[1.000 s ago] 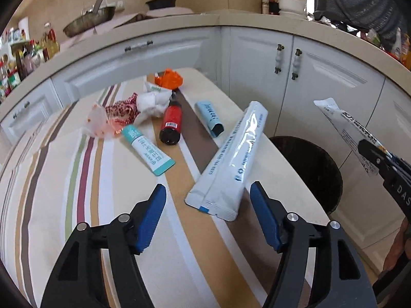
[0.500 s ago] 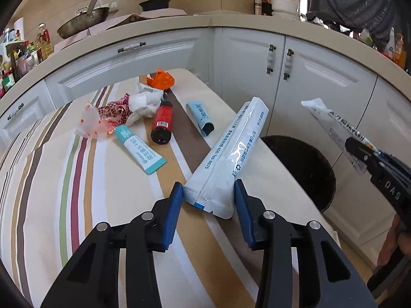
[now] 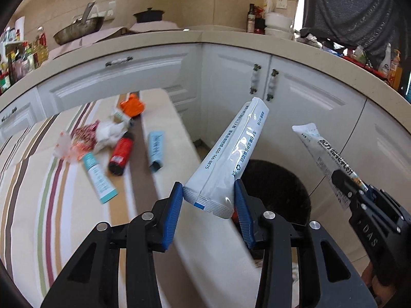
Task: Collect trash
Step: 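Open both tools over the black bin to drop both tubes, then move both tools back over the table toward the remaining items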
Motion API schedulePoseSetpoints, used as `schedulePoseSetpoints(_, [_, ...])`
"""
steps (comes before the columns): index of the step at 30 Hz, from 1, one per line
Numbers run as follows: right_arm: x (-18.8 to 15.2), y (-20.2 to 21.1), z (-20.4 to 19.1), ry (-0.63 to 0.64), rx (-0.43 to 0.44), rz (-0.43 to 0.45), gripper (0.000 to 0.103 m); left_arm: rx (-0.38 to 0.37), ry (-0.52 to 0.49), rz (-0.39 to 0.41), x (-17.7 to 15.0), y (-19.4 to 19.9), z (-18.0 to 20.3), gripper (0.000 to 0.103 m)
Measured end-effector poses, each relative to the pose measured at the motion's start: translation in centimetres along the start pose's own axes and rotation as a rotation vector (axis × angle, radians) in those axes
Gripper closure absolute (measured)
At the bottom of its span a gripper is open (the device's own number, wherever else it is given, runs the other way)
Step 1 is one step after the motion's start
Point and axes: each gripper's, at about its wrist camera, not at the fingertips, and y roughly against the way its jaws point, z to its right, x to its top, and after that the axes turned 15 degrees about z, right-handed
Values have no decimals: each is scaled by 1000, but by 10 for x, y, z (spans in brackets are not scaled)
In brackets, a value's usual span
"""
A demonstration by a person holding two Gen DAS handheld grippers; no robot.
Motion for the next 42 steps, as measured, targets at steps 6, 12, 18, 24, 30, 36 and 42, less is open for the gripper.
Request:
schedulePoseSetpoints(6, [2,0,15,5,-25,13,86,0,-18,-4,3,-13,27,62])
schedulePoseSetpoints(12, [1,-14,30,1,-41,10,86,17,-35,-44,3,-35,49,62])
schedulePoseSetpoints(18, [0,-34,41,-7,-38,-16,73,29,-38,-83,0,-58,64,55])
schedulePoseSetpoints(24, [-5,-44,51,-23,-80,-24,55,45,-44,-104,-5,-71,68,31])
schedulePoseSetpoints(30, [-3,-39,55,-25,-101,-17,55,46,-24,-96,-1,-68,61,27])
schedulePoseSetpoints(36, [3,-30,51,-22,-103,-3,55,75,-14,-59,5,-54,45,25])
schedulePoseSetpoints(42, [9,-27,27,-4,-63,4,55,115,14,-45,9,-41,16,25])
